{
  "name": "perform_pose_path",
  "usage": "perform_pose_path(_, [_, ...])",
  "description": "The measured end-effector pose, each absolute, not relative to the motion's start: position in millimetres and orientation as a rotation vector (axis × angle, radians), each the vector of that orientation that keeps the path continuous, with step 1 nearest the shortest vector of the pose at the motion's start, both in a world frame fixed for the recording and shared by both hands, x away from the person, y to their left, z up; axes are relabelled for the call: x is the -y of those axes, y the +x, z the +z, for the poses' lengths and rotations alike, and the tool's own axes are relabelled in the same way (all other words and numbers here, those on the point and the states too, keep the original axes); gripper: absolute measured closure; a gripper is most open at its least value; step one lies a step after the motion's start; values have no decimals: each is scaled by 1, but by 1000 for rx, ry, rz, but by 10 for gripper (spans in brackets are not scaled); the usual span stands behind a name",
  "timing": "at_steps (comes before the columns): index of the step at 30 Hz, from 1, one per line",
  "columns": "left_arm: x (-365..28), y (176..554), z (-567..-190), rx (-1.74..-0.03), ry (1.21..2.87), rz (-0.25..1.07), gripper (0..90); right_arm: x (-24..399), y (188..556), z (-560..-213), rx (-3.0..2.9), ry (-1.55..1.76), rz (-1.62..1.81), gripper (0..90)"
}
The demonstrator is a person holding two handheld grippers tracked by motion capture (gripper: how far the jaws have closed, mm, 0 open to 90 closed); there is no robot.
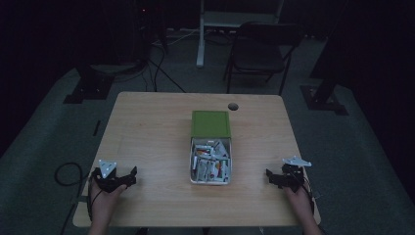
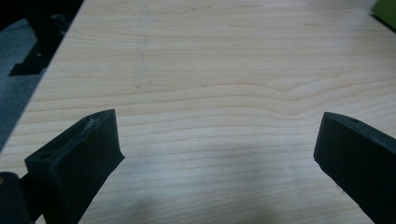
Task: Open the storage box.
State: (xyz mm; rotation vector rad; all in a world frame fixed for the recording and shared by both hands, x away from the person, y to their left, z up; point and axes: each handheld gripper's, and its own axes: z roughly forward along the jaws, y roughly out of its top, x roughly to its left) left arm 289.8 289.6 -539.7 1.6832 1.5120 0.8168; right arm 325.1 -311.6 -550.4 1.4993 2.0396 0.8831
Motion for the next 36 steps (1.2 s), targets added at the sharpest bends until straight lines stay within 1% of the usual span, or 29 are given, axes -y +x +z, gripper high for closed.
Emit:
perform_pose_path(6, [-294,293,-541,-1612,1702,791,9,311,325,-550,-2039,1500,884,123])
perform_pose_path(12, [-295,297,-542,-1653,1735,761,9,312,325,-550,-2045,1494,885,117])
perform_pose_path(14, [-295,298,-543,-1654,1743,755,9,312,325,-551,-2050,1489,886,117])
perform_pose_path(23, [-289,306,-546,-1647,1883,686,9,313,325,-551,-2056,1484,888,116])
perform_pose_path(26, [-290,307,-546,-1640,1886,661,9,313,325,-550,-2062,1479,890,116])
perform_pose_path(36, [-290,307,-546,-1628,1893,657,10,313,325,-549,-2097,1471,879,114])
